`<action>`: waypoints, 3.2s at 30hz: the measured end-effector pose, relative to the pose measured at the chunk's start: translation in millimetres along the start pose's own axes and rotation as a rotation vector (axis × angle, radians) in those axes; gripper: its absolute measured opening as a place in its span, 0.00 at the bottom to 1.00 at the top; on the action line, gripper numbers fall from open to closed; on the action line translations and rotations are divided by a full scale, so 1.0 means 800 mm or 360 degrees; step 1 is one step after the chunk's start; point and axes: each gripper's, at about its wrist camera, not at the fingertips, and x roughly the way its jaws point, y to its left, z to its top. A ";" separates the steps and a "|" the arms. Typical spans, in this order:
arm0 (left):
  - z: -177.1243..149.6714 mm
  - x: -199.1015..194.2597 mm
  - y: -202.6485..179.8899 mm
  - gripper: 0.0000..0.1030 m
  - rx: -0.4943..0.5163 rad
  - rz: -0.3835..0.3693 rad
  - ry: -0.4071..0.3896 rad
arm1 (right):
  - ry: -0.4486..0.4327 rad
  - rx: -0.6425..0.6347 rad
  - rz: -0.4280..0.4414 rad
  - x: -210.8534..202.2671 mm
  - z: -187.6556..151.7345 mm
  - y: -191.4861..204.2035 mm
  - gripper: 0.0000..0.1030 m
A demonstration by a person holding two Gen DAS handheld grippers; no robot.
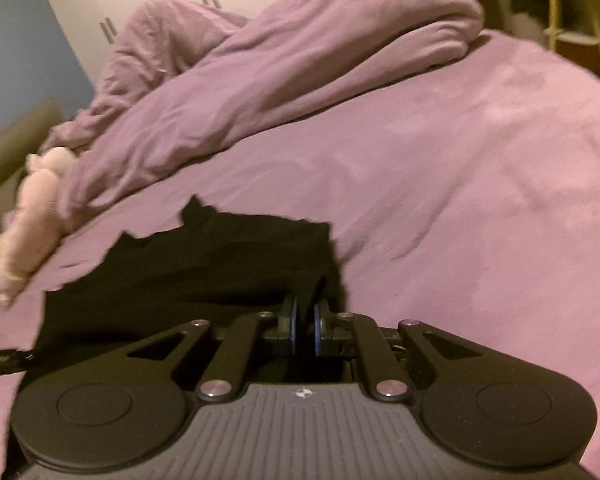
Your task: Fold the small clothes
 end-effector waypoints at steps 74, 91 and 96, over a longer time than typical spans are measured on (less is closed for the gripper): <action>-0.263 -0.203 0.179 0.24 -0.0224 -0.0424 0.0473 | 0.0591 0.0225 0.0087 -0.286 -0.226 -0.044 0.30; -0.258 -0.193 0.182 0.13 -0.0264 -0.0468 0.0534 | 0.0688 0.0183 0.0109 -0.269 -0.237 -0.048 0.08; -0.258 -0.188 0.182 0.16 -0.0282 -0.0539 0.0568 | 0.0687 0.0313 0.0194 -0.271 -0.236 -0.058 0.08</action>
